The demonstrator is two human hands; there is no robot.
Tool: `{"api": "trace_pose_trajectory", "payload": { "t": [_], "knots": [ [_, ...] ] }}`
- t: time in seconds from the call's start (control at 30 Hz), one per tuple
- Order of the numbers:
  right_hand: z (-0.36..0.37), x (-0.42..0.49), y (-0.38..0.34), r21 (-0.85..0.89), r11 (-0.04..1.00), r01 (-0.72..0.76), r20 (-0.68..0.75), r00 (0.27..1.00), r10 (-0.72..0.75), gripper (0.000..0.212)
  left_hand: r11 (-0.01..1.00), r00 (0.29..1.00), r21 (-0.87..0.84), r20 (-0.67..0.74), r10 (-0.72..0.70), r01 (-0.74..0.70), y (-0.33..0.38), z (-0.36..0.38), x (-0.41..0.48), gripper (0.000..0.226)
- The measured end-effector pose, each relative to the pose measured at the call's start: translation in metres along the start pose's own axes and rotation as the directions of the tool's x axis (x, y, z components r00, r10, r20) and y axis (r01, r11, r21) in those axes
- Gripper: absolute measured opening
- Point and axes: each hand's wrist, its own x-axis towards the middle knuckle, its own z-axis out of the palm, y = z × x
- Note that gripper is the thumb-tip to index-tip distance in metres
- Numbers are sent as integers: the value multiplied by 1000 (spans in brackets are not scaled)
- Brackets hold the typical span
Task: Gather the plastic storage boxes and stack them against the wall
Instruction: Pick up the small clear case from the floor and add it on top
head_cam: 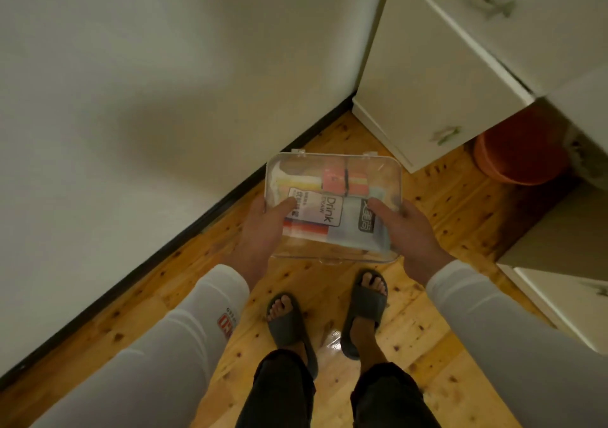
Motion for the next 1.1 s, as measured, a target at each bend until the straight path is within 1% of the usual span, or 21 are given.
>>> {"api": "trace_pose_trajectory", "payload": {
  "t": [0.1,0.17,0.33,0.37,0.43,0.47,0.5,0.57,0.67,0.77,0.87,0.97,1.1],
  "knots": [
    [-9,-30,-20,41,999,8,-18,1000,-7,12,999,998,-14,41,46,-46,15,-4,-30,45],
    [-17,-52,-34,62,998,19,-27,999,-18,15,996,994,-15,66,88,-88,25,-4,-52,44],
    [-41,-108,-69,104,993,57,-45,998,-52,10,985,977,7,128,168,-170,59,-3,-108,44],
    [-46,-117,-72,112,992,59,-52,997,-53,14,982,974,16,138,182,-186,63,-1,-116,41],
    [-57,-137,-82,106,992,67,-74,996,-59,32,976,967,27,146,208,-214,74,3,-133,38],
    [-62,-147,-85,109,991,73,-85,994,-64,36,976,965,29,159,208,-216,79,6,-142,40],
    [-70,-158,-88,126,988,91,-105,991,-78,36,975,960,36,186,208,-218,85,10,-151,41],
    [-81,-175,-91,149,982,114,-144,985,-92,29,974,952,49,227,205,-221,92,16,-165,41],
    [-105,-202,-96,200,969,146,-202,974,-105,28,962,929,76,290,229,-261,103,32,-193,34],
    [-128,-223,-96,227,956,185,-245,961,-128,21,957,905,98,365,220,-272,110,50,-219,36],
    [-157,-247,-94,230,951,207,-308,942,-131,25,950,879,126,429,208,-287,112,71,-250,34],
    [-188,-269,-92,235,948,214,-335,934,-128,30,926,851,180,481,213,-333,109,93,-280,38],
    [-238,-306,-84,235,945,226,-383,916,-123,26,922,842,207,507,186,-328,95,131,-329,41]
  ]
}}
